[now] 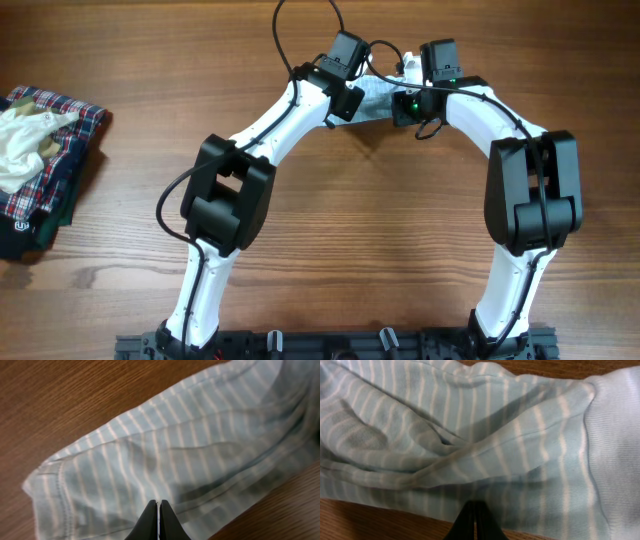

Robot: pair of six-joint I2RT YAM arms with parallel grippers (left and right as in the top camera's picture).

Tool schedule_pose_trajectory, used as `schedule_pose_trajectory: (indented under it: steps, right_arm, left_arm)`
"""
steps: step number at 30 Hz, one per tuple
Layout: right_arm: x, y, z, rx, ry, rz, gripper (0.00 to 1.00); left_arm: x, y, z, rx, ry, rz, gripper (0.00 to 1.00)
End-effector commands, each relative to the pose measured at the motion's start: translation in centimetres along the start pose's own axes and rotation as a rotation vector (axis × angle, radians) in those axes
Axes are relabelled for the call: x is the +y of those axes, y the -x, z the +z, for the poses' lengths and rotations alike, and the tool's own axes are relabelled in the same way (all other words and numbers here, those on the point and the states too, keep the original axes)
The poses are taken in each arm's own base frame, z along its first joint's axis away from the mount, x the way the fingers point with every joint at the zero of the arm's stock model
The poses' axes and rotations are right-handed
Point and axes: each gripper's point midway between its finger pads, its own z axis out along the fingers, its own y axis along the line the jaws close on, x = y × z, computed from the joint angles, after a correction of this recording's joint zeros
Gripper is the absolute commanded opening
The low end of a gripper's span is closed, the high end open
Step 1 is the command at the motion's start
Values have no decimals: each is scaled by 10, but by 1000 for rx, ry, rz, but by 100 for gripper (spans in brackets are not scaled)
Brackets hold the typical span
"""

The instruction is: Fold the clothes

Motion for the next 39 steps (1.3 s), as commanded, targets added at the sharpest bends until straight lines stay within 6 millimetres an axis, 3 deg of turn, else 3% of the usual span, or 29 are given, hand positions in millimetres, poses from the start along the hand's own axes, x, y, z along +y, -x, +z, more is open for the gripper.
schedule_pose_trajectory:
  steps: [1,6,9,11,14,17,19,39]
  right_arm:
    - [3,-6,8,15,17,12,4]
    - [3,-5,8,15,17,34,4]
    - [3,-5,8,15,17,34,4]
    - [3,-6,8,16,17,34,4]
    - [3,-6,8,16,17,34,4]
    - [3,-6,8,16,17,34,4]
    - [3,-6,8,17,17,34,4]
    - [3,-6,8,18,17,34,4]
  left_arm:
    - [21,-14,10,52,49,122,4]
    - [39,-25,12,76,-28,62,4]
    - [32,-33,11,95,-96,212,4]
    - [38,-37,11,117,-68,297,6]
    - [40,-40,11,123,-72,338,29]
    - [40,-39,10,120,-72,367,44]
    - [40,-39,10,119,-73,370,49]
    - [48,-33,15,101,-31,388,43]
